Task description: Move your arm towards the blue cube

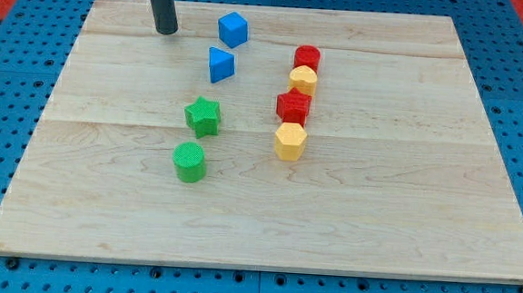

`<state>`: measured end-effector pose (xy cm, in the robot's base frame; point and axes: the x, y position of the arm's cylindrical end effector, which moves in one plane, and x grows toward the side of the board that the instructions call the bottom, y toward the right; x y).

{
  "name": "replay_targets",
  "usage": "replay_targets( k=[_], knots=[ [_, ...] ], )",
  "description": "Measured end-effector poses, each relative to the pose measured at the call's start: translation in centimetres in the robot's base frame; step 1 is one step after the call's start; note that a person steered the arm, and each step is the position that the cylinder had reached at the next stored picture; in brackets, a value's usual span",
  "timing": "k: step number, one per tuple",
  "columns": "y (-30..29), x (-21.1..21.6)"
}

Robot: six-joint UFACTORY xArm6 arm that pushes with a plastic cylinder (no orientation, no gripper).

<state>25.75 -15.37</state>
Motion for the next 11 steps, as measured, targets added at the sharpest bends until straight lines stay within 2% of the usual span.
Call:
replay_targets(
  k=[3,11],
  knots=[
    [0.3,0.0],
    [6.9,2.0]
  ],
)
